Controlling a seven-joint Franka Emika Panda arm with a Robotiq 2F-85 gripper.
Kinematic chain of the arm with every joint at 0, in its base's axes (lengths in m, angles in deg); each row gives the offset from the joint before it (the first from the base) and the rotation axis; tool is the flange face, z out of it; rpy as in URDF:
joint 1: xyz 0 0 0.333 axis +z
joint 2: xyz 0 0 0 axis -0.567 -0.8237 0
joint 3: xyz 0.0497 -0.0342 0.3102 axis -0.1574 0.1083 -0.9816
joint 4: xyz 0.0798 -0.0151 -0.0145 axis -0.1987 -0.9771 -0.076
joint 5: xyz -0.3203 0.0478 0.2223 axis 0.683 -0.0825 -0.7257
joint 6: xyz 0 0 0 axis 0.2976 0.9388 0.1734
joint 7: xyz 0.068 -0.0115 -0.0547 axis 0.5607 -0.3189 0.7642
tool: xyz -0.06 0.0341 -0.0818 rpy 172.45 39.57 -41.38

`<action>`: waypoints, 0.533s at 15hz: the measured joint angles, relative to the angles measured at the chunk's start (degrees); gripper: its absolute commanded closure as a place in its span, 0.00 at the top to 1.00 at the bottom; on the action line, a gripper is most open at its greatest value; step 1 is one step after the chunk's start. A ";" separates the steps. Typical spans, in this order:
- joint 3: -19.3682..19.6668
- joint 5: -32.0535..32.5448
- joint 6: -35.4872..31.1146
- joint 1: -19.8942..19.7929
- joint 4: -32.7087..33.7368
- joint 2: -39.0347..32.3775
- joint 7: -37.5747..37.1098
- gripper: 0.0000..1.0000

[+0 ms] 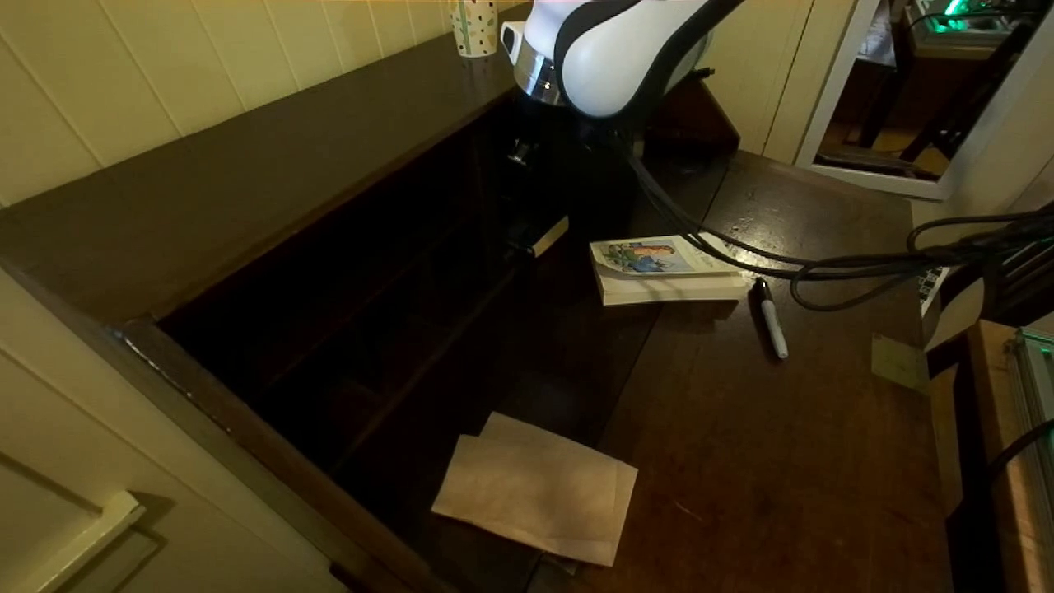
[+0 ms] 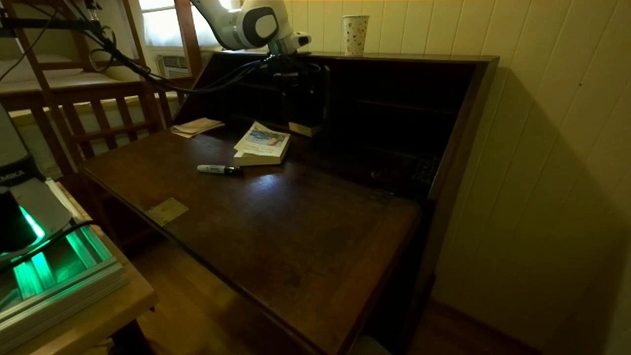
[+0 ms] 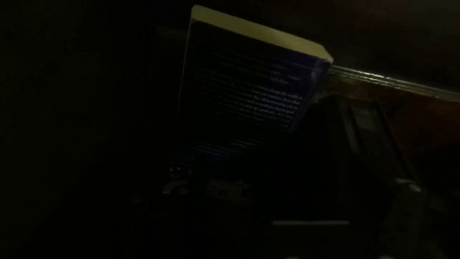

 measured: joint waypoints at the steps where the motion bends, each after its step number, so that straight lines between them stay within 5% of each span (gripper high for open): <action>1: 0.96 0.89 0.93 1.20 -0.46 0.94 -1.75 1.00; 8: 2.36 4.98 8.86 8.45 -3.85 8.03 -12.81 1.00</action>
